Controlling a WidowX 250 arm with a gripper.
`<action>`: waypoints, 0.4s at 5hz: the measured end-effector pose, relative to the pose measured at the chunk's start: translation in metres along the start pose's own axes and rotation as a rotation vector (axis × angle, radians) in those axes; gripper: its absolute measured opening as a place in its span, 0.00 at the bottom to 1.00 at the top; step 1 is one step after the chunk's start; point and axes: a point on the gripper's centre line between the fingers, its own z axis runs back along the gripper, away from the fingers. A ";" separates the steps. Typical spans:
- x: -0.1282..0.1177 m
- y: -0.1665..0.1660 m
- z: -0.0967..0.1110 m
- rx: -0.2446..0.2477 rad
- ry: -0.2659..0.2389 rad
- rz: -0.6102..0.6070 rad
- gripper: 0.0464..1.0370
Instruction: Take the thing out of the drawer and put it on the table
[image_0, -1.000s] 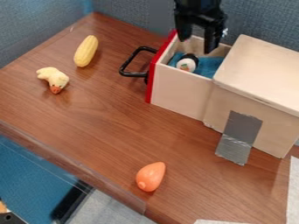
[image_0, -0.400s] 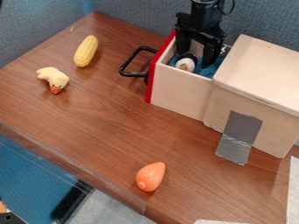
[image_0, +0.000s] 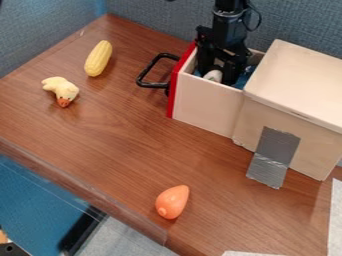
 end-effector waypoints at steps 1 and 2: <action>-0.002 0.000 0.000 -0.001 0.012 -0.007 0.49; 0.000 0.001 0.005 -0.007 0.014 -0.027 0.44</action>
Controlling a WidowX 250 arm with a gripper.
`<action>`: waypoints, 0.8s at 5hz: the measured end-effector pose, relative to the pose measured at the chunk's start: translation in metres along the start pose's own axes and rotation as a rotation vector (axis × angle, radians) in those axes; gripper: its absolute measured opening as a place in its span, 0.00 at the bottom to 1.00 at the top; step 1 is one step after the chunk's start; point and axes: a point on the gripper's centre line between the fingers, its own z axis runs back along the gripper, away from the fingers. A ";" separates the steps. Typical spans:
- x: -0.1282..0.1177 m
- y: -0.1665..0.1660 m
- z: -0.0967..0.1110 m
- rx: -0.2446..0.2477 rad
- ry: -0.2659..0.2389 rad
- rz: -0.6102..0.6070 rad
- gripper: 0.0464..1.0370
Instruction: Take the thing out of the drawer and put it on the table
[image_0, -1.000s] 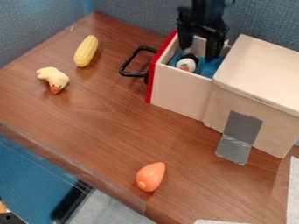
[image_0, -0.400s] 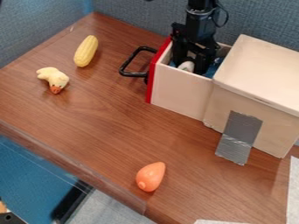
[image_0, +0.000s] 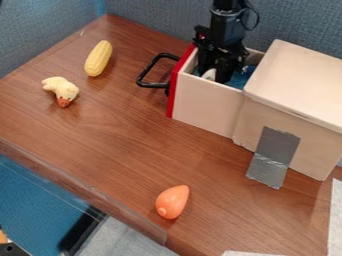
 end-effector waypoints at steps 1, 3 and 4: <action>0.001 0.002 0.008 -0.018 -0.028 0.003 0.44; -0.037 -0.003 0.061 -0.016 -0.124 0.013 0.44; -0.071 -0.004 0.061 -0.001 -0.094 0.013 0.44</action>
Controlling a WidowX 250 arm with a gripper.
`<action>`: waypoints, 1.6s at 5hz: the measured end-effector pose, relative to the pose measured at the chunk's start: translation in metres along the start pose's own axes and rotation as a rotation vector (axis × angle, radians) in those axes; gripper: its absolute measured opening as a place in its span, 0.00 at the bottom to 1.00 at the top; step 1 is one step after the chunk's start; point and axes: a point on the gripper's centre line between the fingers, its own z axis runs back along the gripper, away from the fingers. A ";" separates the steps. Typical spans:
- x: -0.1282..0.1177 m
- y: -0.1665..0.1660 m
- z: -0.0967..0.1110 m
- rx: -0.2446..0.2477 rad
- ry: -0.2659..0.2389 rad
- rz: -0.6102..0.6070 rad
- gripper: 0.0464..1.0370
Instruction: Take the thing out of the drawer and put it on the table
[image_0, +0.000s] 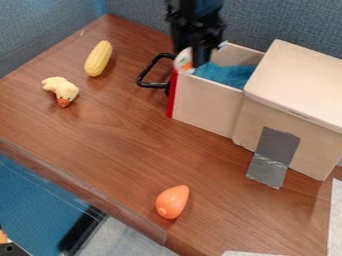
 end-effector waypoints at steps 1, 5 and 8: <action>-0.032 0.003 -0.015 0.023 0.054 -0.005 0.44; -0.118 0.040 -0.064 0.114 0.213 0.010 0.51; -0.127 0.040 -0.042 0.118 0.180 0.027 0.97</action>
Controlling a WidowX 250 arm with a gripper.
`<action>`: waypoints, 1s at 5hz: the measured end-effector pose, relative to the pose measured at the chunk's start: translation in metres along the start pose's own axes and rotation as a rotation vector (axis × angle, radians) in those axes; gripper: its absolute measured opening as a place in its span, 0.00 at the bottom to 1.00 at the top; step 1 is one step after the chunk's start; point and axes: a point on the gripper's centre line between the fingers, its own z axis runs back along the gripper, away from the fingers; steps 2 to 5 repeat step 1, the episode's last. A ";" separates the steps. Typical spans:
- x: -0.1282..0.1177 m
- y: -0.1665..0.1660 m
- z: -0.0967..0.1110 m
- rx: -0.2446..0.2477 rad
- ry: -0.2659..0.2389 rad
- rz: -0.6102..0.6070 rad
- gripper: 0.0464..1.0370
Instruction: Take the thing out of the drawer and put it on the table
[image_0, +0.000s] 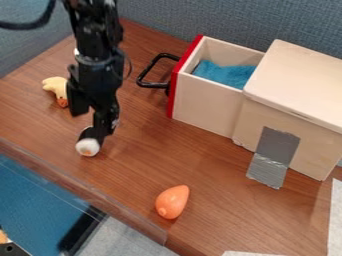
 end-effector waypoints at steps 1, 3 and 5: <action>-0.004 0.001 0.017 -0.012 -0.032 0.016 0.96; -0.004 0.001 0.017 -0.012 -0.032 0.016 0.96; -0.004 0.001 0.017 -0.012 -0.032 0.016 0.96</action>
